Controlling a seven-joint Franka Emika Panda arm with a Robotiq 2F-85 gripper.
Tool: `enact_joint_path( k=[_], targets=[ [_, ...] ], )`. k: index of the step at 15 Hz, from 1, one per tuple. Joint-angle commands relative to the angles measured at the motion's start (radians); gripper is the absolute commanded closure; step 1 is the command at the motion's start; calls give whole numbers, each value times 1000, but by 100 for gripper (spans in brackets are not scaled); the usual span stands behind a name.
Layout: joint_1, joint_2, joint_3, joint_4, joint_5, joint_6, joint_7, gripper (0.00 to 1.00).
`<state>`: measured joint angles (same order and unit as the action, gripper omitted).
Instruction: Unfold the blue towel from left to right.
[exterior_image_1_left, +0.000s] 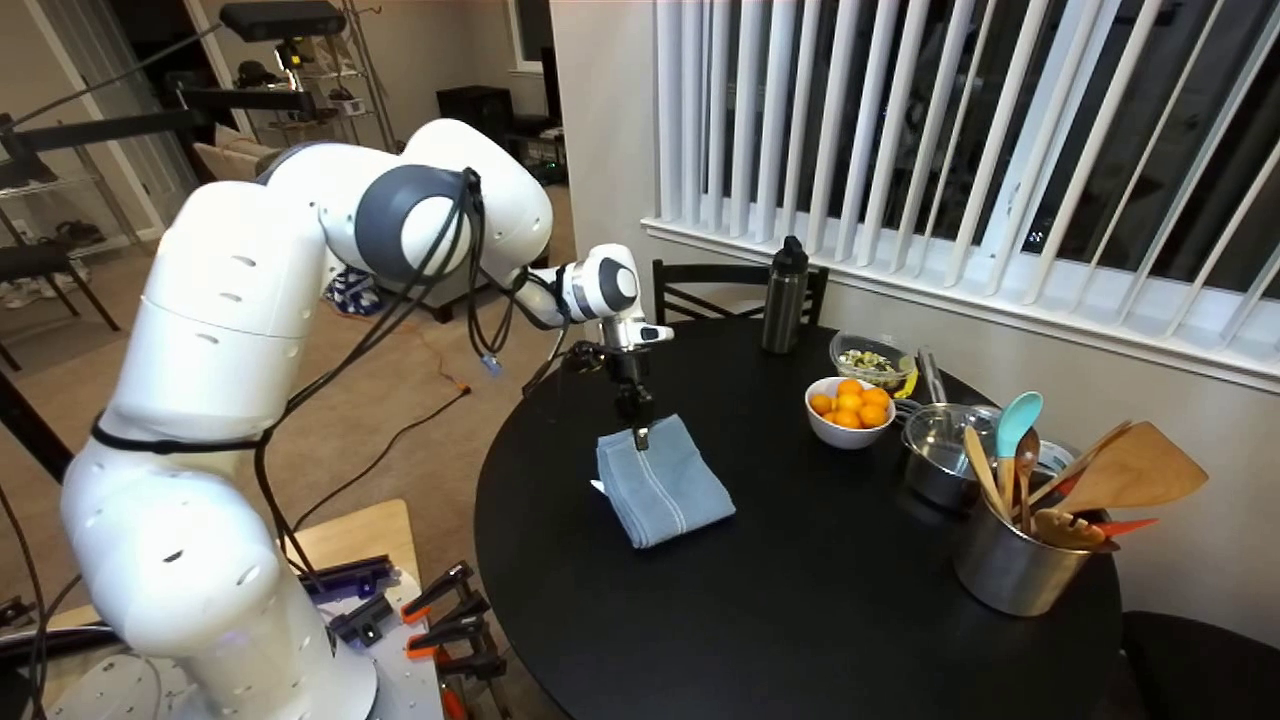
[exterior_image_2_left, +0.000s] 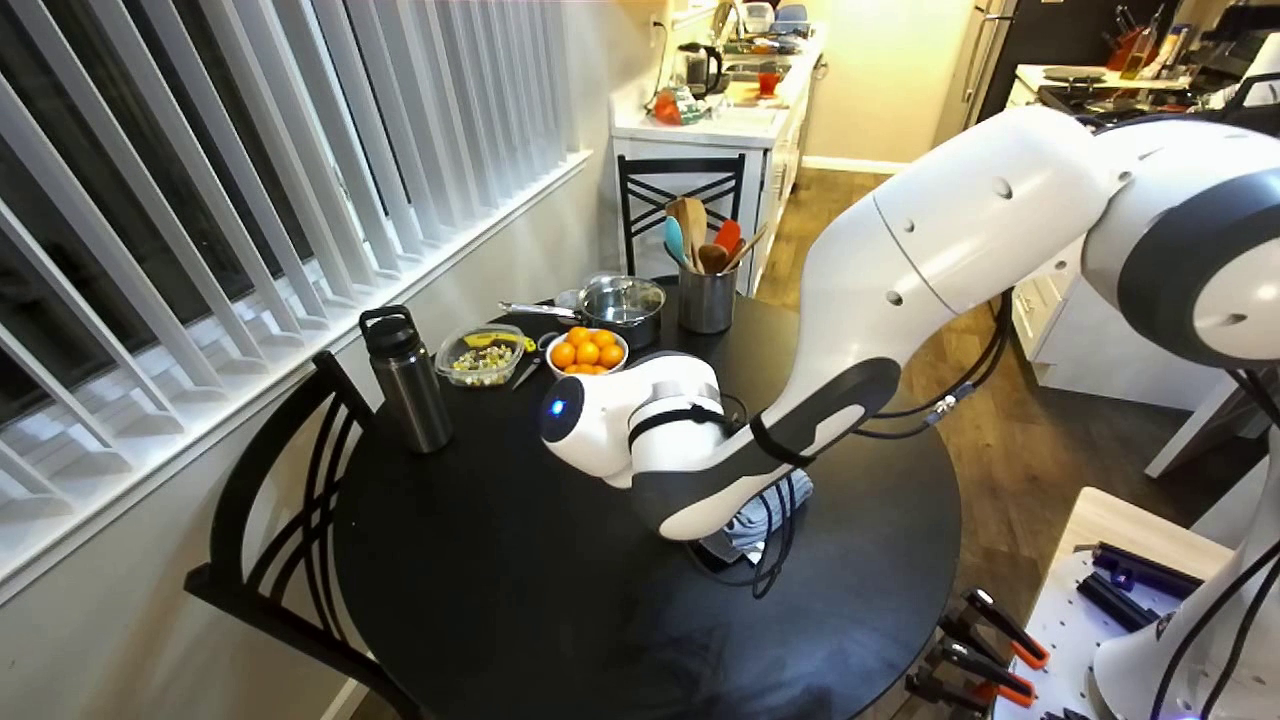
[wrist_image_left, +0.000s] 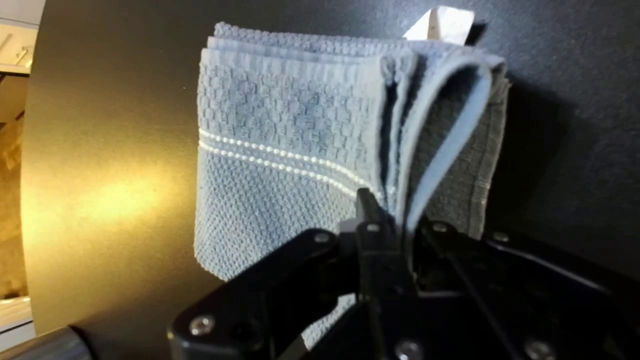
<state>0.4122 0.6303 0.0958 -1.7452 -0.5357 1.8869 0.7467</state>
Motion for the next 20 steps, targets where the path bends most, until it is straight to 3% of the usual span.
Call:
enact_joint_path(
  k=[1,3,4,5,7,15,19,20],
  targets=[
    [29,52,12,35,21,-6,-65,97],
    [42,76,15,51,29,-10,-83,97],
    [46,87,17,58,32,-7,-96,63],
    [51,96,17,65,36,-11,-104,62],
    [57,112,16,78,46,-9,-124,51],
    [58,94,14,89,77,-9,-208,2],
    [67,92,2,95,73,-18,-202,0],
    [74,92,-5,98,63,-25,-192,19]
  ],
)
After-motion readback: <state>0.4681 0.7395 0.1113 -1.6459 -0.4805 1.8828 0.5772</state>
